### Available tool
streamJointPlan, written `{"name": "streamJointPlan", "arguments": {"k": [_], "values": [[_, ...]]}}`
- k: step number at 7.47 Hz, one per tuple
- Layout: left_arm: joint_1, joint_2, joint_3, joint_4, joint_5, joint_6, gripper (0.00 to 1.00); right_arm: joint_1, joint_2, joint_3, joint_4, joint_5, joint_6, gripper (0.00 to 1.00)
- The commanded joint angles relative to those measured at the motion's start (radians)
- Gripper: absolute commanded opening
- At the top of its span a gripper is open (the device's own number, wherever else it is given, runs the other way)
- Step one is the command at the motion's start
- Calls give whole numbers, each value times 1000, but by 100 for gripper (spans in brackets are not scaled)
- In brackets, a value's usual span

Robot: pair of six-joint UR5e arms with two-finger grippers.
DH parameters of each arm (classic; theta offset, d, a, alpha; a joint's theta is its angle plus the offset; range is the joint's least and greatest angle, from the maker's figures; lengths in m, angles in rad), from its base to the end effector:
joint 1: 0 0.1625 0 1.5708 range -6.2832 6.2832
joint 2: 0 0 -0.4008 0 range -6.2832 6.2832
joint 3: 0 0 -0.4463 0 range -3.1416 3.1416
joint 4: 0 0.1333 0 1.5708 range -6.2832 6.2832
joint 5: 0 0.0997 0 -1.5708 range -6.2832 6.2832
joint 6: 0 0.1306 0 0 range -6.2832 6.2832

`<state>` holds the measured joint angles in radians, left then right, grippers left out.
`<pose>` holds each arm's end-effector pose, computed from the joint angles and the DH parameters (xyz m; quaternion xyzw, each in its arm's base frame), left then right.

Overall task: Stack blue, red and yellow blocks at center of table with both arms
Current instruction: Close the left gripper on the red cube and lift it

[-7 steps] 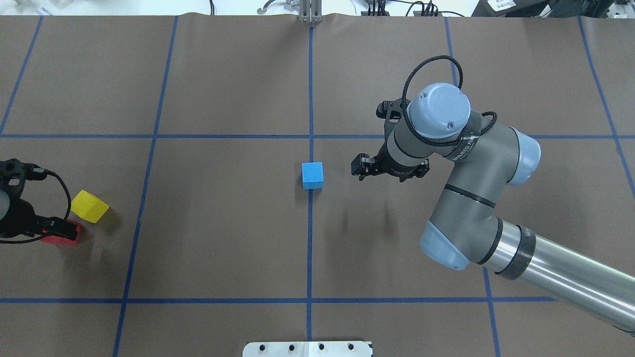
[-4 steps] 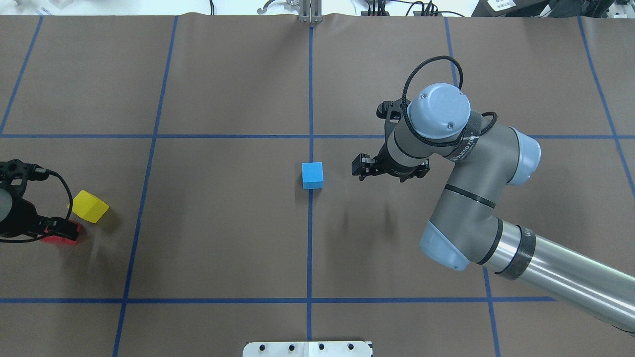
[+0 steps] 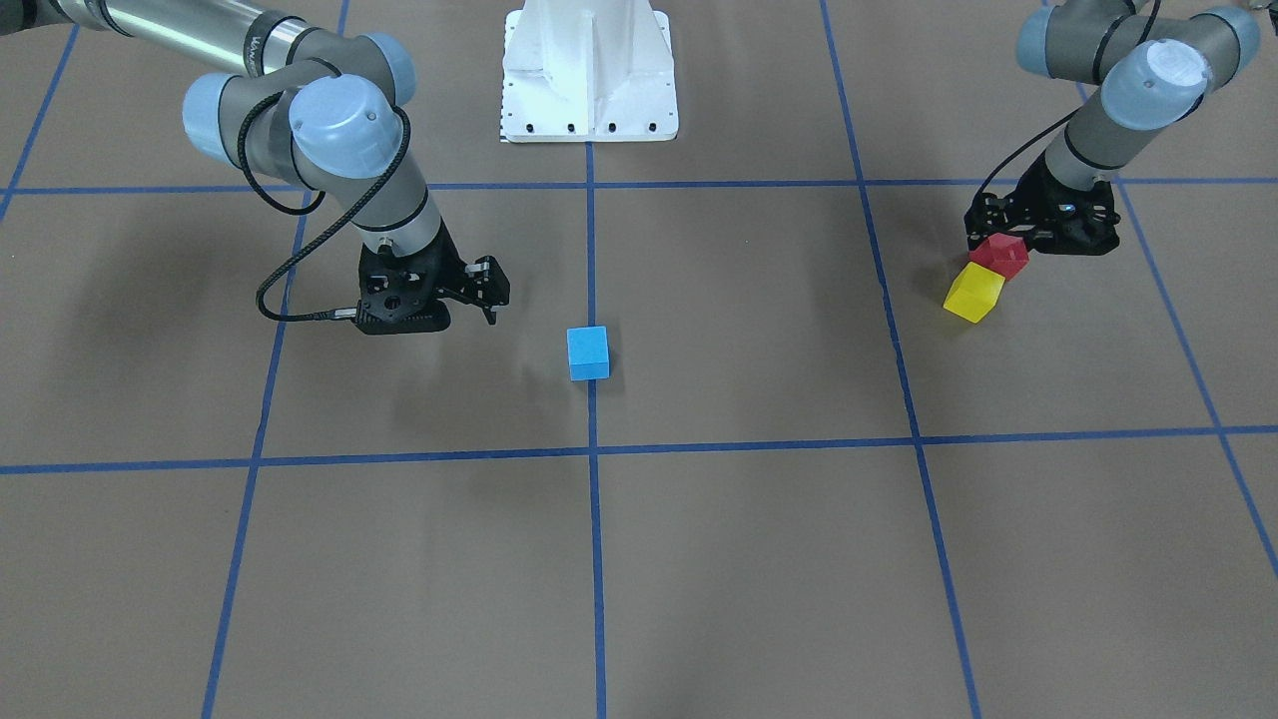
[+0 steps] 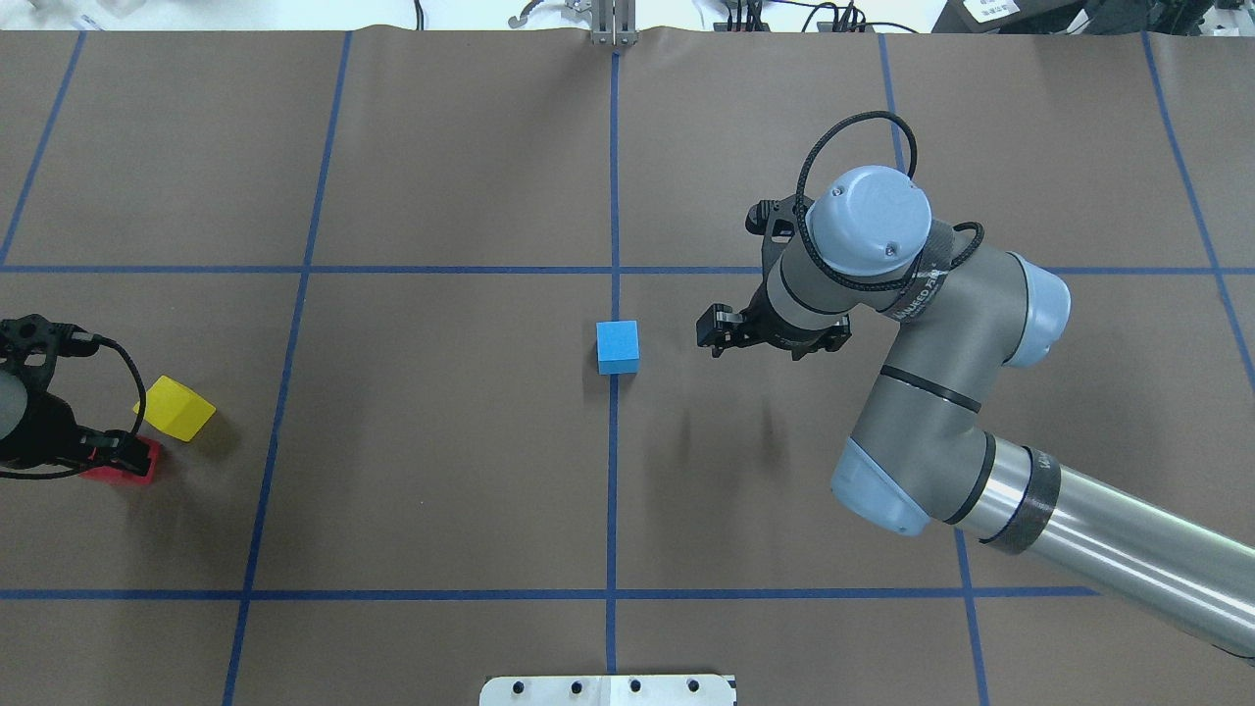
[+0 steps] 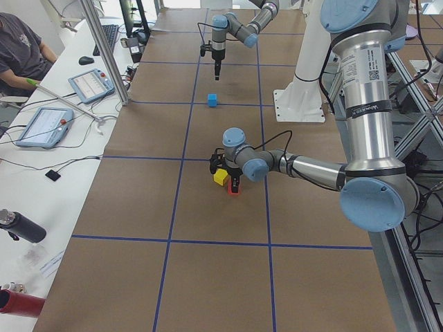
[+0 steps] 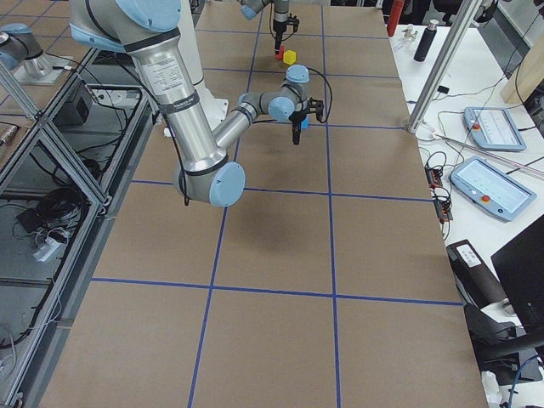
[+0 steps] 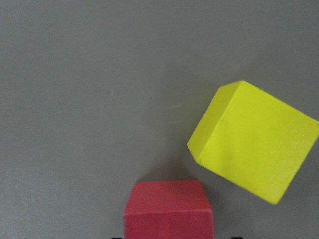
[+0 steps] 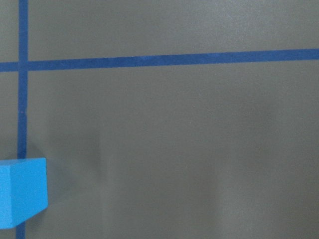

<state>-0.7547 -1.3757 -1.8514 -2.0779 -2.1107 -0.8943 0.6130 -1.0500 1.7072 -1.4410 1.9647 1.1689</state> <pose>0.3278 -0.3991 0.5548 -0.0079 0.3797 0.0418 0.9241 -0.5317 -0.4757 0.2520 0.0248 -0.4164 0.0208 0.9086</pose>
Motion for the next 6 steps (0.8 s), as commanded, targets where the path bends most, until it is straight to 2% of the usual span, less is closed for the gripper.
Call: {"name": "streamJointPlan", "arguments": {"k": [1,2,4,6], "values": [[0,-2,0,7,0,1,21,1,-1,2,1,-3,0,100],[-3,1,-3,9,-2,1,0,2,-1,3,1,-4,0,100],[-20,18,-76,15,-63,-3,0,4,-8,15,1,-9,0,100],[-23,18,-168,71,-66,-52,0,7,-50,55,1,-9,-2,100]]}}
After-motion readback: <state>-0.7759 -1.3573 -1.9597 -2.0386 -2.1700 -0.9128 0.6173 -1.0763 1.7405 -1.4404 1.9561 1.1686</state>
